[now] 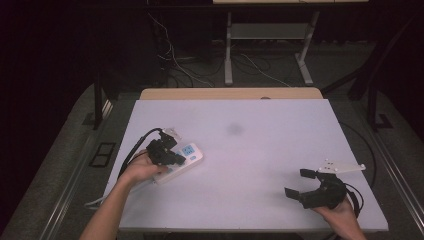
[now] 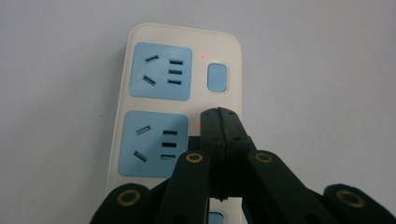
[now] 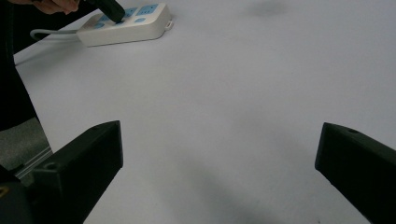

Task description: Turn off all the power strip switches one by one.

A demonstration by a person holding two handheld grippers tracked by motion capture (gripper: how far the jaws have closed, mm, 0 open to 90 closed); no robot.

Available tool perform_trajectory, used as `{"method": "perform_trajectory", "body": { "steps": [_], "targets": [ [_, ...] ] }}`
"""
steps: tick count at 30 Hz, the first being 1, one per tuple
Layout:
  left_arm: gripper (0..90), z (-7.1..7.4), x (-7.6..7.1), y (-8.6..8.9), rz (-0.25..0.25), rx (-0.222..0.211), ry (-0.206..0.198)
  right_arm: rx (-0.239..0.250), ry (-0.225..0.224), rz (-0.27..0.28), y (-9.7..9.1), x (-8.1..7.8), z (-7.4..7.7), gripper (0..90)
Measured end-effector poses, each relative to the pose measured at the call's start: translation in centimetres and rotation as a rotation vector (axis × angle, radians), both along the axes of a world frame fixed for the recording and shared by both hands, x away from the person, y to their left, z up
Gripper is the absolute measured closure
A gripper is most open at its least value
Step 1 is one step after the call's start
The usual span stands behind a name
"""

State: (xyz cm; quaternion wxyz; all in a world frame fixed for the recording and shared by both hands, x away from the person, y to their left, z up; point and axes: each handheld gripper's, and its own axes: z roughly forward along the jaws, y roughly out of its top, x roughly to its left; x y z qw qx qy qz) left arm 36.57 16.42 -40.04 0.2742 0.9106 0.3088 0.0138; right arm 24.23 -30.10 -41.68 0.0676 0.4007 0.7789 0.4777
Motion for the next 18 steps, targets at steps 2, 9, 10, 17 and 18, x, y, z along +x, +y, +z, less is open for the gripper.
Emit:
{"method": "perform_trajectory", "body": {
  "steps": [2,9,10,17,18],
  "targets": [
    [89.1,-0.01,0.05,0.04,-0.002,-0.002,0.004,0.000,0.000,0.001,0.01,-0.04,0.04,0.5],
    [89.3,-0.05,0.10,0.04,0.009,-0.008,0.017,-0.001,-0.003,-0.002,-0.06,-0.13,0.11,0.5],
    [89.3,-0.07,0.14,0.06,0.006,-0.010,0.017,-0.002,-0.004,-0.003,-0.07,-0.13,0.12,0.5],
    [89.4,-0.08,0.22,0.08,0.011,-0.009,0.026,-0.007,0.000,0.000,0.02,-0.08,0.06,0.5],
    [89.4,-0.10,0.23,0.05,0.013,-0.007,0.028,-0.009,-0.002,0.002,0.04,-0.06,0.04,0.5]
  ]
}}
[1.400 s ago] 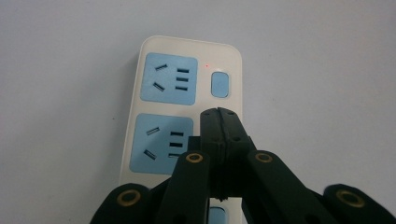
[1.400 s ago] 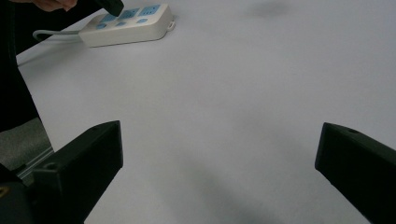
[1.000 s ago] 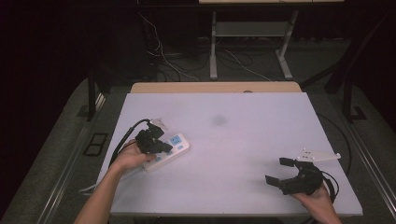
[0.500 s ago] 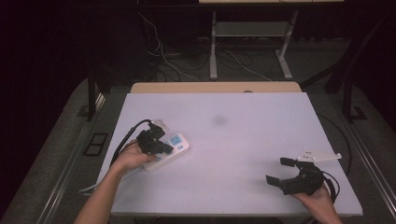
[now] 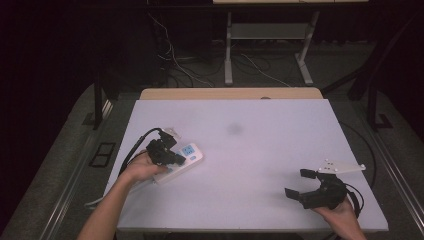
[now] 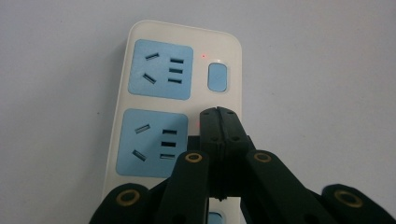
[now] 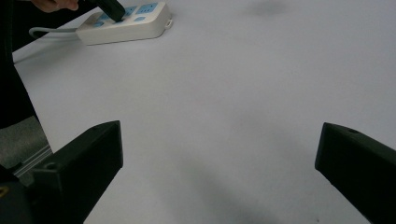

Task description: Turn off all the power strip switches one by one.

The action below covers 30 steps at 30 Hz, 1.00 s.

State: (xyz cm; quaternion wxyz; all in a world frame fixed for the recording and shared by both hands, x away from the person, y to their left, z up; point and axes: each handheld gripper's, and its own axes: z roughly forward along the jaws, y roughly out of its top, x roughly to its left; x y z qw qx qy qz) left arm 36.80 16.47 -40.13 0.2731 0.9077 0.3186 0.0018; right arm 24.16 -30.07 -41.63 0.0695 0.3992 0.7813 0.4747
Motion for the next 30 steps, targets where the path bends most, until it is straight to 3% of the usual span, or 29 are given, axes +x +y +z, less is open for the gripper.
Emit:
{"method": "perform_trajectory", "body": {
  "steps": [10,21,22,24,30],
  "targets": [
    [89.5,0.0,-0.3,-0.3,0.003,0.023,-0.020,-0.001,-0.001,0.000,0.0,0.0,0.0,0.5],
    [89.4,0.0,-0.5,-0.2,0.031,0.005,-0.029,0.000,0.001,-0.004,-0.1,0.1,0.0,0.5],
    [89.4,0.1,-0.5,-0.2,0.029,0.009,-0.030,0.001,0.001,-0.003,-0.1,0.1,0.0,0.5],
    [89.3,0.6,-0.4,0.0,0.037,-0.035,-0.025,0.001,0.000,-0.004,-0.2,0.1,0.0,0.5],
    [89.3,2.0,-0.1,-0.3,0.031,-0.042,-0.043,0.004,0.001,-0.008,-0.3,0.1,0.0,0.5]
  ]
}}
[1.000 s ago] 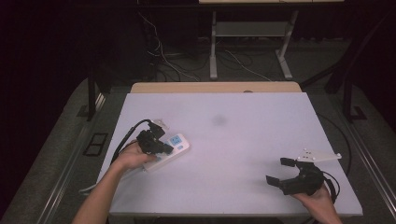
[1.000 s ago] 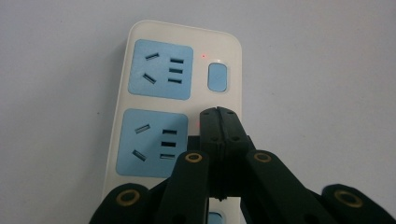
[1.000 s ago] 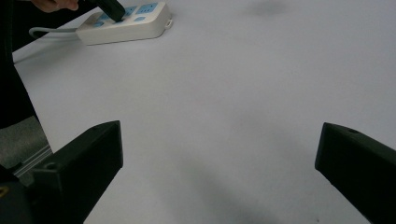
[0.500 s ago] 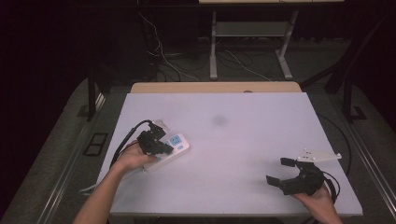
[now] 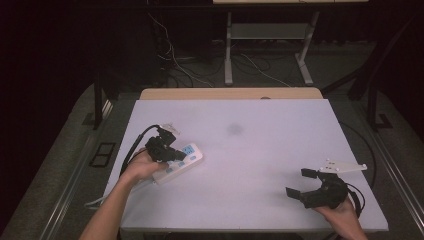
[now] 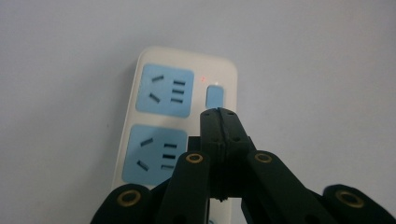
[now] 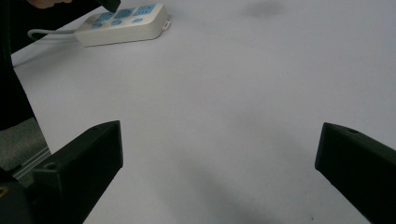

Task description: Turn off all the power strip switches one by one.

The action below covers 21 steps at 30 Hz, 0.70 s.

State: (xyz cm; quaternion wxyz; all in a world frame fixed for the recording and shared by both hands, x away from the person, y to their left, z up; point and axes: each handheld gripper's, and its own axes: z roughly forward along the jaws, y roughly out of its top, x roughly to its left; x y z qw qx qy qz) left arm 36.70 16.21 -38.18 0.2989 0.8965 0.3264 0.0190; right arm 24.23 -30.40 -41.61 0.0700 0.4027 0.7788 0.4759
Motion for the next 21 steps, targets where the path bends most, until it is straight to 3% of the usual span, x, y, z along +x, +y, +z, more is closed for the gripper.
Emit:
{"method": "perform_trajectory", "body": {
  "steps": [6,21],
  "targets": [
    [89.2,0.8,0.4,-0.7,-0.016,0.021,-0.005,0.001,0.001,-0.003,-0.1,0.0,0.0,0.5],
    [89.2,0.2,1.4,-1.6,-0.018,0.047,0.009,0.000,0.001,-0.003,-0.2,0.0,0.0,0.5]
  ]
}}
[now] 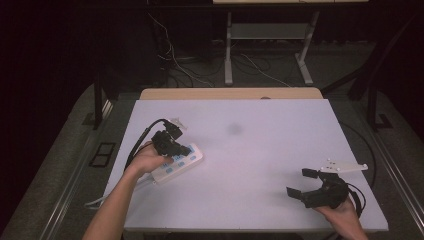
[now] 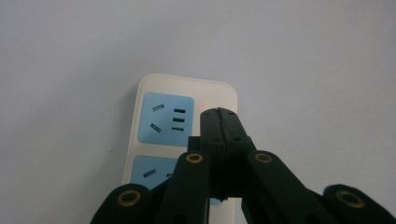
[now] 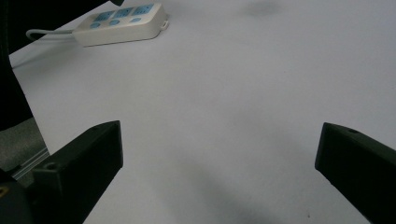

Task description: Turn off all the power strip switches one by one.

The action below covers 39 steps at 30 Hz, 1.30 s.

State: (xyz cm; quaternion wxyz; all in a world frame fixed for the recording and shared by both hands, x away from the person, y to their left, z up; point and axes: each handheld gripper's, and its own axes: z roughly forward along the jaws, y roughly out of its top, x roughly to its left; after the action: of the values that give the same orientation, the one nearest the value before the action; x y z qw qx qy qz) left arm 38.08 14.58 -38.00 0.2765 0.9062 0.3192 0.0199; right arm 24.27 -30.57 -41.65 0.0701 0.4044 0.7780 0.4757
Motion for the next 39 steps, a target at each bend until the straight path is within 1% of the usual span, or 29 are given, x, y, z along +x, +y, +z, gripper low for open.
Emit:
{"method": "perform_trajectory", "body": {
  "steps": [11,16,25,29,31,38,39],
  "targets": [
    [89.2,-0.6,0.7,-0.3,0.007,0.005,0.012,0.000,0.002,0.002,0.0,0.1,0.0,0.5],
    [89.2,-0.9,0.9,-0.7,-0.002,0.010,0.018,0.000,0.001,0.003,0.0,0.1,0.0,0.5],
    [89.2,-1.0,1.2,-1.4,-0.016,0.014,0.018,0.000,0.001,0.004,0.0,0.1,0.0,0.5],
    [89.2,-1.2,1.1,-1.8,-0.026,0.030,0.019,0.002,0.001,0.004,0.0,0.1,0.0,0.5],
    [89.2,-1.3,1.0,-2.0,-0.041,0.046,0.015,0.001,0.000,0.005,0.0,0.1,0.0,0.5],
    [89.1,-1.6,0.9,-2.4,-0.051,0.058,0.012,0.000,0.000,0.006,0.1,0.1,0.0,0.5],
    [89.1,-1.6,0.9,-2.4,-0.055,0.067,0.010,0.000,0.000,0.006,0.1,0.1,0.0,0.5]
  ]
}}
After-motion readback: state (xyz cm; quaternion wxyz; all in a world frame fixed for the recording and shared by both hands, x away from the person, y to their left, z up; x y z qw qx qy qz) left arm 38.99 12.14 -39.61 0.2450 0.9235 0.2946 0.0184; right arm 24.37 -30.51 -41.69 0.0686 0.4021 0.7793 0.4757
